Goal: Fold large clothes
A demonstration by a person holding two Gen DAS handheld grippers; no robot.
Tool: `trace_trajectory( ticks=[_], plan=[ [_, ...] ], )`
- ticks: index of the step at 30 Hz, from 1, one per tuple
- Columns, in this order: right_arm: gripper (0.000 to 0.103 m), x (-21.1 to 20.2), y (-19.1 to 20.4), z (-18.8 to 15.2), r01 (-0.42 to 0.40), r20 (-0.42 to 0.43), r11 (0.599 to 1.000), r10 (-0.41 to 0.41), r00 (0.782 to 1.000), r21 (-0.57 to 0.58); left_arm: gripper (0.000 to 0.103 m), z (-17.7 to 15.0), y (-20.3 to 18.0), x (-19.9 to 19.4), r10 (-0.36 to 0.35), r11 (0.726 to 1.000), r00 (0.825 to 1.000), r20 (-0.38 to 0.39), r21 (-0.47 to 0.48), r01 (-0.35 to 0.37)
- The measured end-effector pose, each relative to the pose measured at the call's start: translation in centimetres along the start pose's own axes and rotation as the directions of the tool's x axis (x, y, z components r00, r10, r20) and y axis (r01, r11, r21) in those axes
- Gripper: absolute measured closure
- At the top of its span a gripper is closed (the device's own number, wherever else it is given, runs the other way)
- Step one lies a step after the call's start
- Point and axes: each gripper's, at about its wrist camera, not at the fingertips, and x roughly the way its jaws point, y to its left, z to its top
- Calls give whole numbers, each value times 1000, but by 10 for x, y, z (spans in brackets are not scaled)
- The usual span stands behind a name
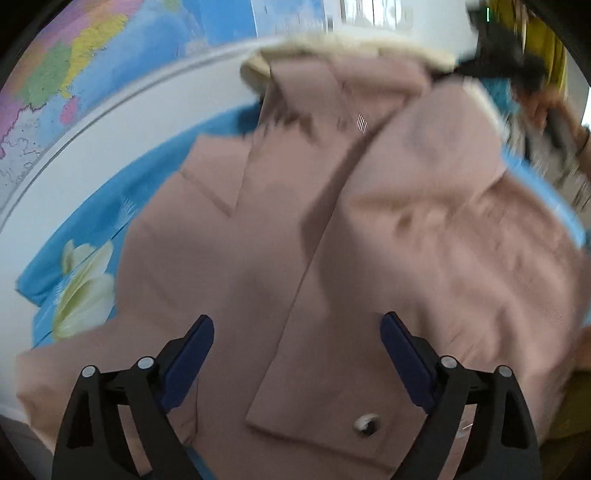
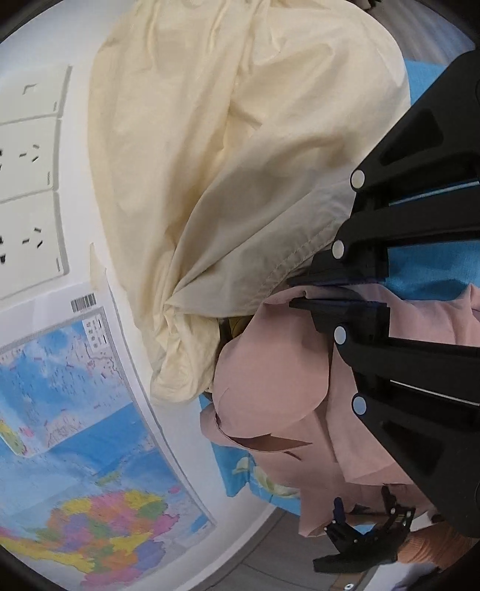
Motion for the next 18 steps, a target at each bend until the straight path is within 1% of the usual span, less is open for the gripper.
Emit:
trace_trajectory(
  ticks=[1,2,3,4,5,6,7,8,10,11,12,13,14,15,16,17,18],
  plan=[
    [94,0,0,-1,6,4,1000,-6,1000,-8,14,-5,-2,6,10,1000,1000,-15,12,-10],
    [94,-1,0,-2,11,9,1000,-11,1000,-15,17,-8,-4,13,21,999,999,-38,37,-20],
    [94,-1,1,-2,9,11,1000,-8,1000,-18,27,-11,-6,18,19,998,999,-45,61,-16],
    [94,-2,1,-3,9,14,1000,-9,1000,-17,54,-13,-7,20,-22,997,999,-45,71,25],
    [94,-1,0,-3,8,13,1000,-8,1000,-12,84,-12,-6,19,-57,996,998,-35,66,59],
    [94,-1,0,-4,2,10,1000,-2,1000,-7,96,-9,-4,17,-33,997,999,-33,67,35],
    [94,-2,0,-5,2,11,1000,-2,1000,-6,98,-4,-2,15,48,996,998,-39,76,-45],
    [94,-4,1,-5,7,19,1000,-7,1000,-6,98,-2,0,9,79,994,997,-12,72,-78],
    [93,-13,7,-7,12,50,1000,-11,999,-17,98,6,8,-9,100,993,993,70,58,-104],
    [91,-21,14,-9,24,79,999,-22,997,-33,98,12,16,-19,125,991,987,104,43,-130],
    [91,-32,25,-13,47,123,996,-38,992,-70,97,15,21,-23,146,988,982,121,32,-151],
    [90,-42,37,-17,29,160,993,-11,987,-112,97,19,23,-25,164,985,978,131,26,-169],
    [87,-48,47,-22,4,181,990,23,983,-144,97,23,29,-25,195,980,971,137,15,-199],
    [79,-53,60,-28,-22,193,983,58,979,-182,96,27,35,-20,211,977,969,126,2,-213],
    [67,-53,79,-37,-54,188,971,100,977,-234,96,31,40,-14,218,976,969,113,-6,-219],
    [66,-46,94,-44,-87,159,956,135,978,-279,96,33,44,-7,217,976,971,95,-14,-217],
    [67,-34,112,-53,-124,106,935,168,980,-334,94,35,47,1,205,979,976,73,-22,-204]
  ],
)
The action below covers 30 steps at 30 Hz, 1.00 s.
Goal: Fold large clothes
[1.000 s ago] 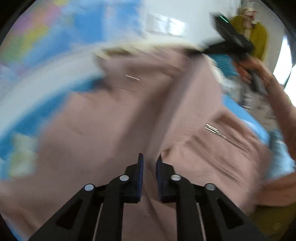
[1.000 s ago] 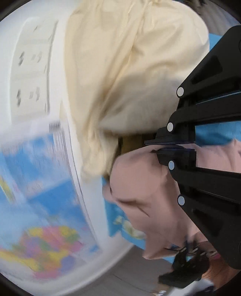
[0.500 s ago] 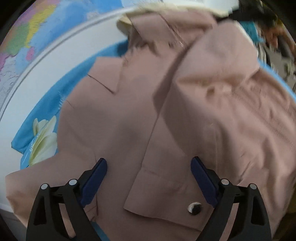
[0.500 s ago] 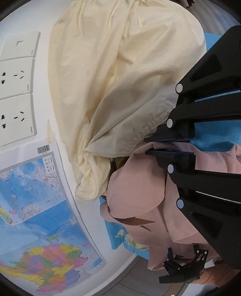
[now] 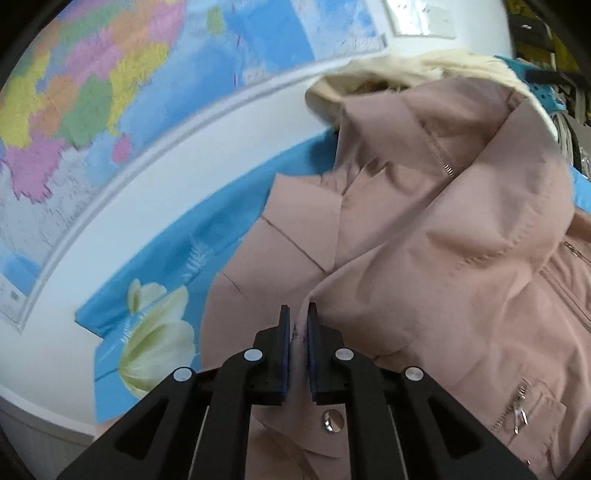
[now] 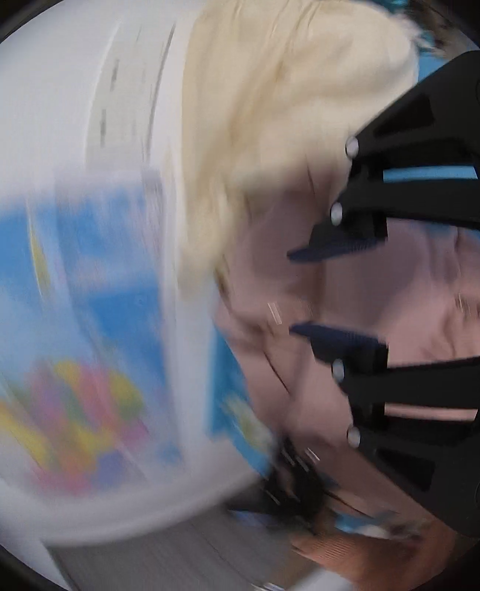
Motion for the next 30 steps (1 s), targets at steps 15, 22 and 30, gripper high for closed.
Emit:
trace_trajectory(
  ticks=[15,22,30],
  plan=[
    [70,118,-5,-39,84,-308,996,-80,948,0,22,-64,72,-87,130,961,981,146,-263,-89],
    [41,92,64,-24,-58,-229,995,37,973,-86,21,-136,81,-94,142,928,990,12,-349,-128],
    [42,114,171,-36,-406,-348,895,327,879,-184,48,-184,75,-62,71,923,990,-123,-368,-112]
  ],
)
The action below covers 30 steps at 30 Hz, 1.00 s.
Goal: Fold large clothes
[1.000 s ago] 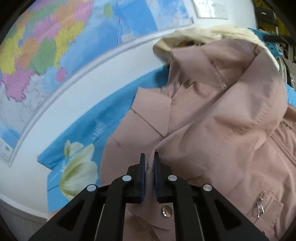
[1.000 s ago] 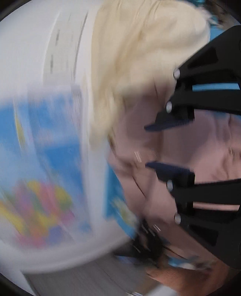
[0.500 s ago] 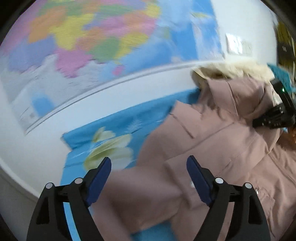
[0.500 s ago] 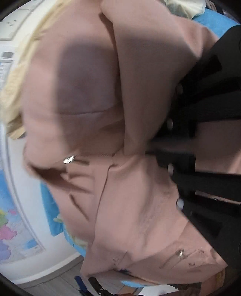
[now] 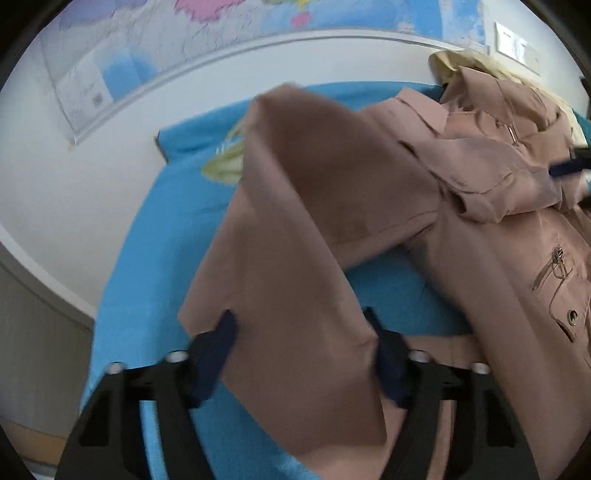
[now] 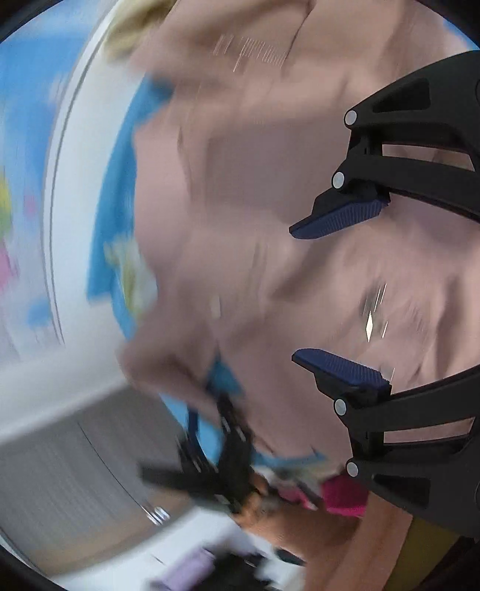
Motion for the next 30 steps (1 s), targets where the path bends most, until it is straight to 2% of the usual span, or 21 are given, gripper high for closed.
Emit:
trace_trajectory(
  ticks=[2,3,5,8,10,13,14,15,18,19,20,21,22,23,24,25,27,28,29,30],
  plan=[
    [42,19,31,7,-63,-24,995,61,998,-77,86,0,12,0,-38,998,999,5,-48,38],
    [40,29,45,9,-88,-39,990,84,996,-110,95,1,16,1,-52,997,999,1,-64,52],
    [36,49,77,14,-141,-70,974,130,989,-175,99,4,24,-2,-84,992,996,6,-92,84],
    [33,80,111,22,-201,-98,953,183,978,-226,99,12,32,-16,-142,982,989,50,-115,147],
    [22,98,132,26,-256,-108,937,236,966,-239,100,17,29,-26,-147,983,986,72,-104,154],
    [21,115,156,23,-284,-142,919,254,957,-272,100,28,26,-37,-167,981,981,96,-79,175],
    [21,119,163,20,-272,-147,917,238,960,-291,100,30,24,-38,-167,982,981,98,-69,174],
    [24,126,171,17,-253,-153,915,214,965,-315,100,31,21,-39,-165,984,982,96,-57,171],
    [43,143,184,10,-182,-162,912,130,978,-368,100,33,18,-34,-173,983,981,82,-46,177],
    [60,144,187,7,-124,-128,907,78,989,-403,100,33,17,-33,-173,983,982,81,-47,177],
    [68,139,186,1,-92,-112,904,49,993,-418,100,33,17,-32,-178,982,981,79,-54,183],
    [93,136,184,2,-95,-110,909,54,992,-407,100,32,17,-31,-185,980,980,80,-60,190],
    [97,131,179,7,-127,-119,920,89,989,-370,100,33,18,-31,-191,978,978,83,-68,197],
    [97,124,175,9,-129,-106,925,97,990,-358,100,33,20,-33,-196,976,977,88,-74,203],
    [97,114,168,14,-163,-98,931,138,985,-326,100,36,22,-35,-209,973,973,97,-84,217],
    [97,99,156,24,-237,-94,937,220,971,-255,100,38,25,-38,-219,969,970,106,-94,229],
    [98,69,135,37,-297,-47,938,293,955,-179,99,50,36,-50,-237,957,963,131,-140,255],
    [98,44,118,47,-342,3,929,346,938,-138,96,57,43,-60,-252,947,954,159,-161,277],
    [98,25,105,54,-362,44,925,369,928,-111,89,62,48,-68,-270,938,944,189,-170,303],
    [98,3,90,61,-387,89,919,394,915,-79,81,68,54,-81,-300,921,924,236,-181,345]
  ],
)
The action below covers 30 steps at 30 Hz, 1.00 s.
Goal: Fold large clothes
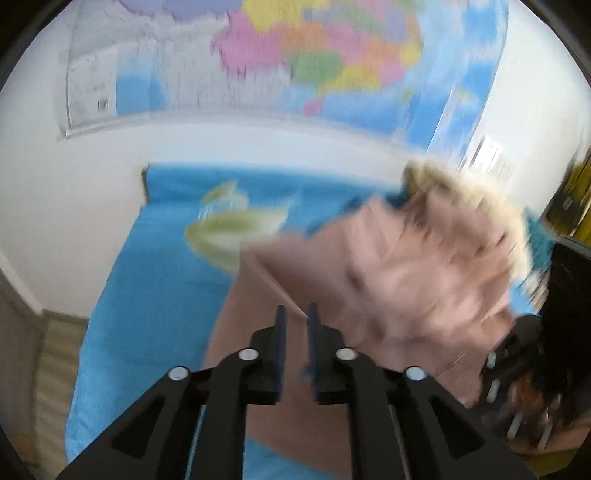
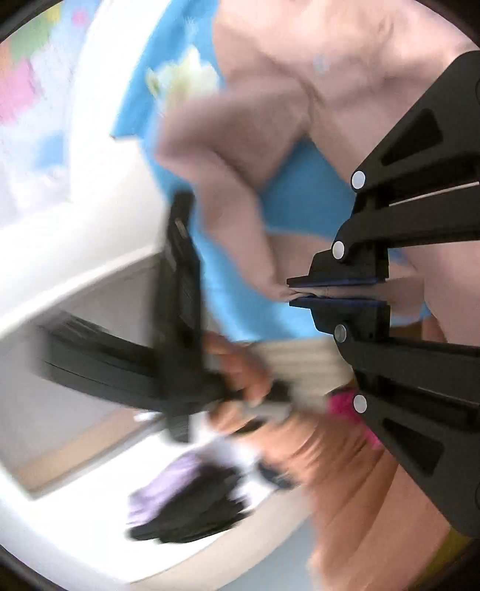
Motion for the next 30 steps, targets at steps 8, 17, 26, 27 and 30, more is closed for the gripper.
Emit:
trace_trajectory(
  ticks=[8,17,26,27,30],
  plan=[
    [97,-188,-41,15,189,199,972,-214,956,139,43,18,-32,-19,-56,997,990,126,56,49],
    [94,-245,-162,-87,486,-60,740,-521,851,465,43,-23,-76,92,-17,983,993,-114,179,38],
    [23,-230,-169,-122,477,-37,728,-530,847,492,43,-43,-93,161,128,968,967,-219,242,-73],
    [20,-229,-162,-121,487,-36,739,-534,845,465,42,-45,-92,164,135,967,966,-221,241,-80],
    [19,-220,-145,-127,564,-99,730,-575,812,385,41,-47,-90,166,132,971,967,-219,226,-81]
  ],
)
